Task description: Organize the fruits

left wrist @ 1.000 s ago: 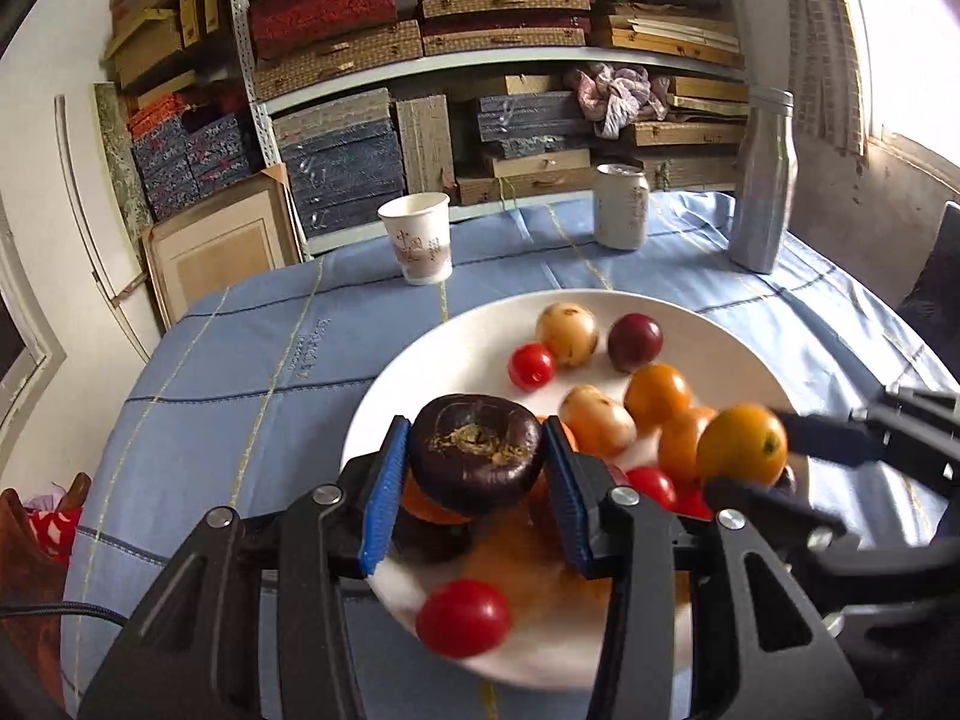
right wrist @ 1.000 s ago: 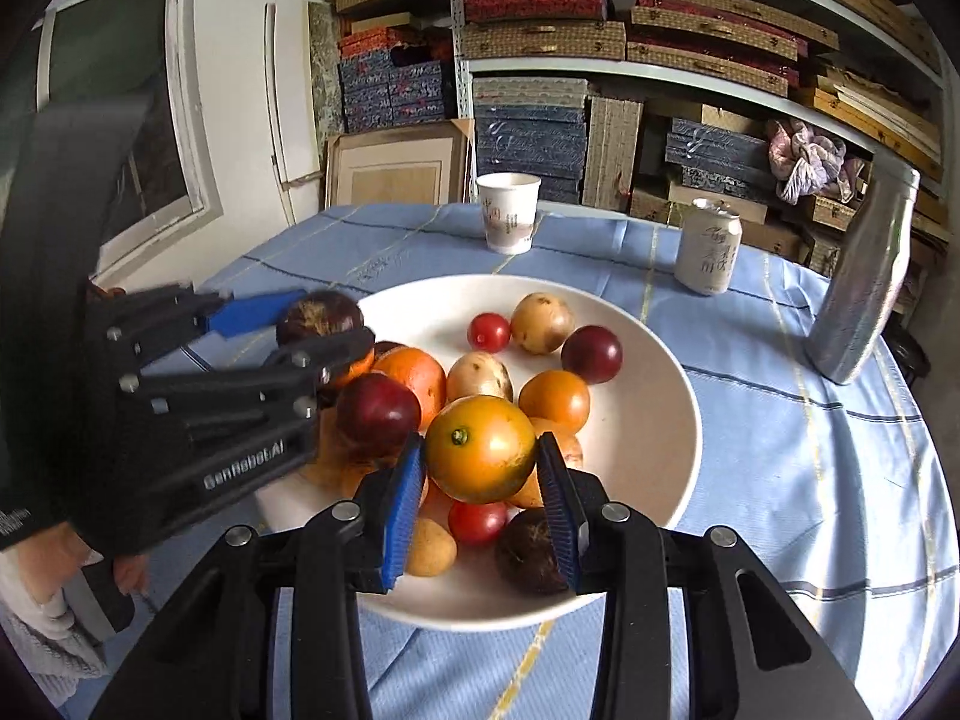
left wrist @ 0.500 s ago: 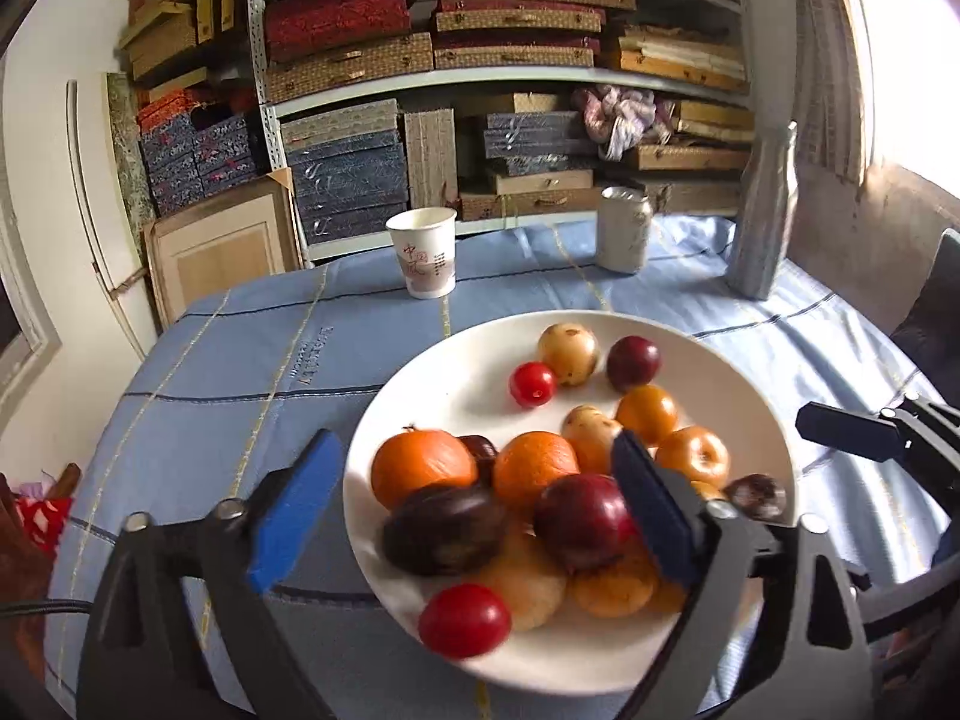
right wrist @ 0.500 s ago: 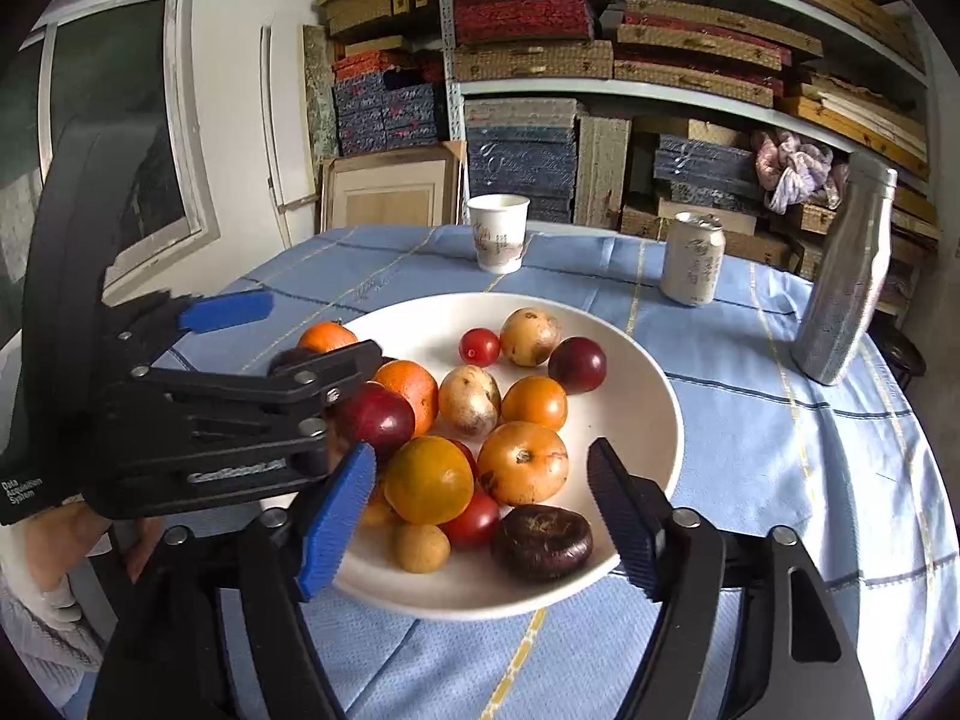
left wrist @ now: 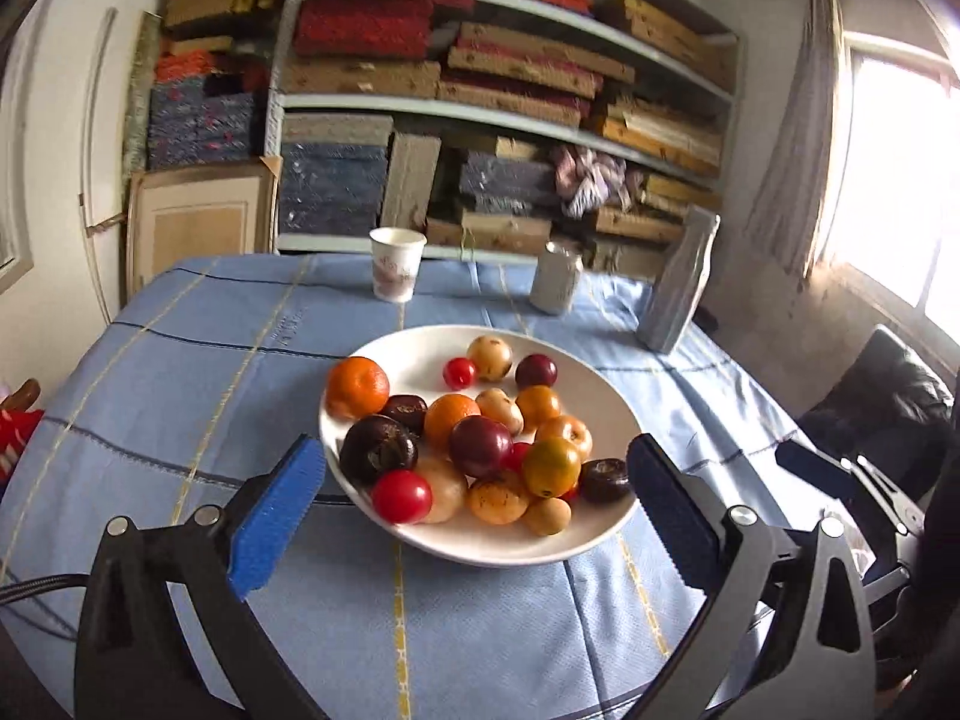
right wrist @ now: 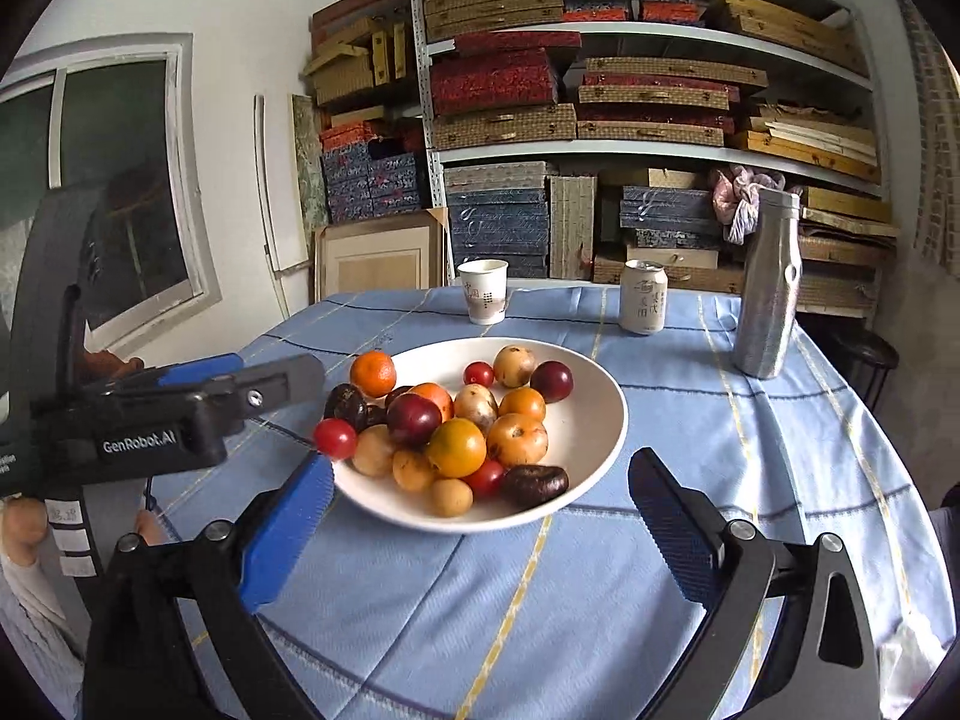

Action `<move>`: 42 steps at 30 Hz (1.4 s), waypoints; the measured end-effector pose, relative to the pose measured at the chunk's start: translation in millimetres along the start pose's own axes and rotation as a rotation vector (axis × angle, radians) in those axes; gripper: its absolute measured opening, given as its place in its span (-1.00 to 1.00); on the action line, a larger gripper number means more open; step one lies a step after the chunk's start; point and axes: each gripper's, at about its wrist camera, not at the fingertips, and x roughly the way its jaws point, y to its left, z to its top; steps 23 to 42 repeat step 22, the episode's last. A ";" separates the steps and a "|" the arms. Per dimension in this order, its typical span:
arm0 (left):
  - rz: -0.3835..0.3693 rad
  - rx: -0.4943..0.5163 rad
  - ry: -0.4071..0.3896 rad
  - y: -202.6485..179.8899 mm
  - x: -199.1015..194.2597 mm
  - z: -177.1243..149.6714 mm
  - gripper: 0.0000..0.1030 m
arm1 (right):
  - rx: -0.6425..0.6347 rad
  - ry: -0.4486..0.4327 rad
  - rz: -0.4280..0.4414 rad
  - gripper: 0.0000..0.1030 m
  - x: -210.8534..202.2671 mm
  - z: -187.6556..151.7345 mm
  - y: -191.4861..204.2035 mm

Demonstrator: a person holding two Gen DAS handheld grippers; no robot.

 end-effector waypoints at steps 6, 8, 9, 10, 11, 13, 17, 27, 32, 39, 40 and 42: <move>0.066 0.028 0.018 -5.1 -0.9 -7.7 0.92 | 0.028 0.013 0.018 0.93 -2.2 -4.4 -6.3; 0.098 0.050 0.014 -6.5 0.9 -9.1 0.92 | 0.030 0.012 0.021 0.93 -2.7 -4.4 -6.3; 0.114 0.062 0.013 -8.2 1.4 -10.2 0.92 | 0.032 0.010 0.023 0.93 -2.8 -4.1 -6.9; 0.126 0.075 0.015 -10.0 2.1 -11.0 0.92 | 0.033 0.008 0.021 0.93 -3.6 -4.2 -5.9; 0.130 0.088 0.023 -12.5 3.3 -12.3 0.92 | 0.034 0.008 0.022 0.93 -3.5 -4.0 -6.4; 0.127 0.092 0.035 -13.7 4.8 -13.9 0.92 | 0.034 0.010 0.020 0.93 -2.8 -4.7 -6.1; 0.143 0.083 0.053 -13.0 5.9 -15.3 0.92 | 0.033 0.015 0.007 0.93 -2.1 -5.1 -7.6; 0.159 0.073 0.072 -10.8 7.3 -17.5 0.92 | 0.038 0.025 -0.008 0.93 -0.3 -4.9 -10.1; 0.159 0.073 0.072 -10.8 7.3 -17.5 0.92 | 0.038 0.025 -0.008 0.93 -0.3 -4.9 -10.1; 0.159 0.073 0.072 -10.8 7.3 -17.5 0.92 | 0.038 0.025 -0.008 0.93 -0.3 -4.9 -10.1; 0.159 0.073 0.072 -10.8 7.3 -17.5 0.92 | 0.038 0.025 -0.008 0.93 -0.3 -4.9 -10.1; 0.159 0.073 0.072 -10.8 7.3 -17.5 0.92 | 0.038 0.025 -0.008 0.93 -0.3 -4.9 -10.1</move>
